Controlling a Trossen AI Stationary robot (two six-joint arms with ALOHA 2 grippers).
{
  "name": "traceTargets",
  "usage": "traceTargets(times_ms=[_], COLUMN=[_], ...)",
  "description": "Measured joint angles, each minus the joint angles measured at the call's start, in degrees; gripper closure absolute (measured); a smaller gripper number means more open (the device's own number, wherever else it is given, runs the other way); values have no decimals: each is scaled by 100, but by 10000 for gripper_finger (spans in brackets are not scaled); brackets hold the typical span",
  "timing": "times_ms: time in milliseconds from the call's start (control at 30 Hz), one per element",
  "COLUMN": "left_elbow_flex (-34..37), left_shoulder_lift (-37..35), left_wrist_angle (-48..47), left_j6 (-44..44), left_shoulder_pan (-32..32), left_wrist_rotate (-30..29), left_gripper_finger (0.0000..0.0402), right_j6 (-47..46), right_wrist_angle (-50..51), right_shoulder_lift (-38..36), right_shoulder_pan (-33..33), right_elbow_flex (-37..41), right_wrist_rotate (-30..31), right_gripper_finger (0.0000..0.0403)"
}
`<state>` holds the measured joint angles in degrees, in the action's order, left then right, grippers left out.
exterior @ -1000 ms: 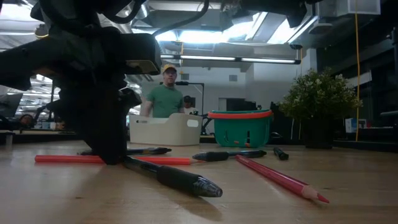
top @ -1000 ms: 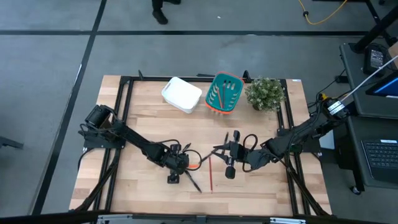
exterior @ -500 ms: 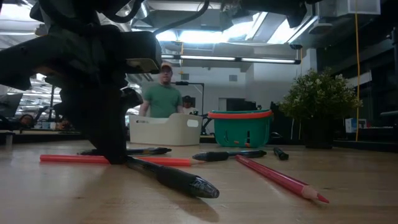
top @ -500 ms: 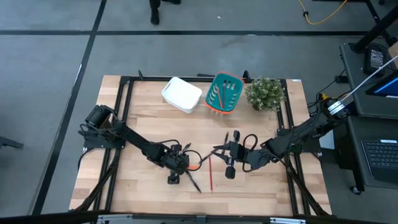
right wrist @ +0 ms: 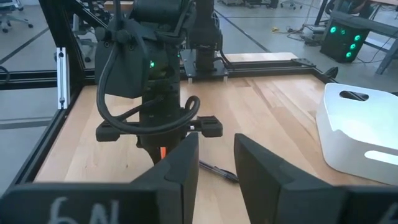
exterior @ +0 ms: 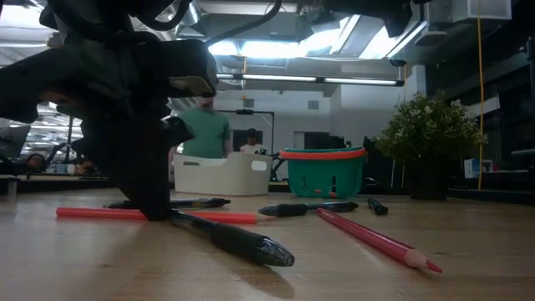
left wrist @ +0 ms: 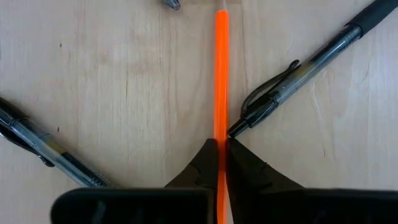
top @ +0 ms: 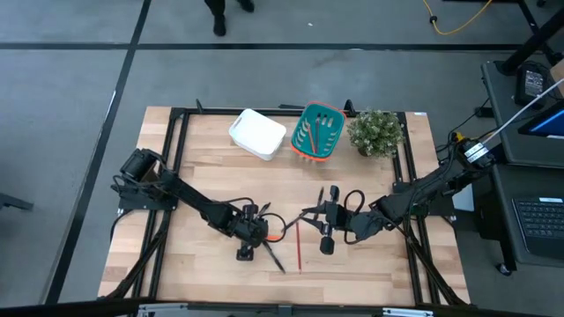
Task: Sort pens & pencils
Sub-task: Put the orange pencil into the green basket
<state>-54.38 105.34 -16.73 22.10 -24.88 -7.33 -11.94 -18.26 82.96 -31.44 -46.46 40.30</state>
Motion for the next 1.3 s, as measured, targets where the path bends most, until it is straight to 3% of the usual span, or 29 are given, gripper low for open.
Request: traceTargets(times_ms=[367,667,900,1133,1300], left_elbow_flex=[58,46,35,31,26], left_shoulder_lift=[-523,-544,-555,-560,-553], left_wrist_angle=[-158,-241,-234,-240,-458], left_j6=[-324,-338,-316,-161,-125], left_shoulder_pan=[-63,-69,-61,-85,-83], left_wrist_rotate=[49,-174,-29,15,-392], left_gripper_finger=[399,400,401,377,344], right_j6=[-34,-138,-146,-149,-151], right_wrist_angle=[41,95,96,96,96], right_shoulder_lift=[2,2,4,4,4], right_shoulder_pan=[2,2,2,2,2], right_elbow_flex=[0,0,0,0,0], right_wrist_rotate=[2,4,6,4,5], right_gripper_finger=[299,298,298,298,298])
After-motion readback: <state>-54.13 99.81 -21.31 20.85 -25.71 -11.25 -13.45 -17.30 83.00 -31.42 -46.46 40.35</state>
